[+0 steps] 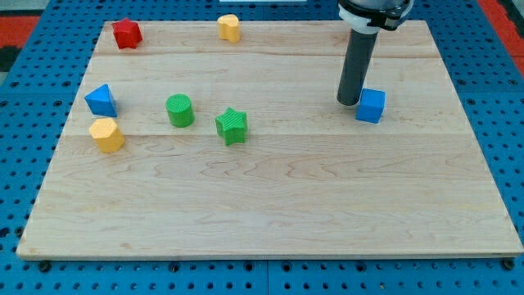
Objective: Push the green star below the blue cube
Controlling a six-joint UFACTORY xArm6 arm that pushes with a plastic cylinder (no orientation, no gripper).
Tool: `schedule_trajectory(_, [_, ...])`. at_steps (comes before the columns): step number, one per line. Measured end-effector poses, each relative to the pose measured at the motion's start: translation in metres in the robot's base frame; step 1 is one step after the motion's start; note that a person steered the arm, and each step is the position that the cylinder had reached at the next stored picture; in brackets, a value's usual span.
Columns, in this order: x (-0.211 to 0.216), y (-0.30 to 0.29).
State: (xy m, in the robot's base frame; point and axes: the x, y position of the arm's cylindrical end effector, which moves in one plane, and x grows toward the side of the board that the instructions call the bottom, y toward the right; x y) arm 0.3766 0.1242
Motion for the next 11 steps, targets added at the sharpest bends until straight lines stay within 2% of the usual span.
schedule_trajectory(1, [-0.008,-0.014])
schedule_trajectory(3, [-0.07,-0.106])
schedule_trajectory(11, [-0.085,-0.119])
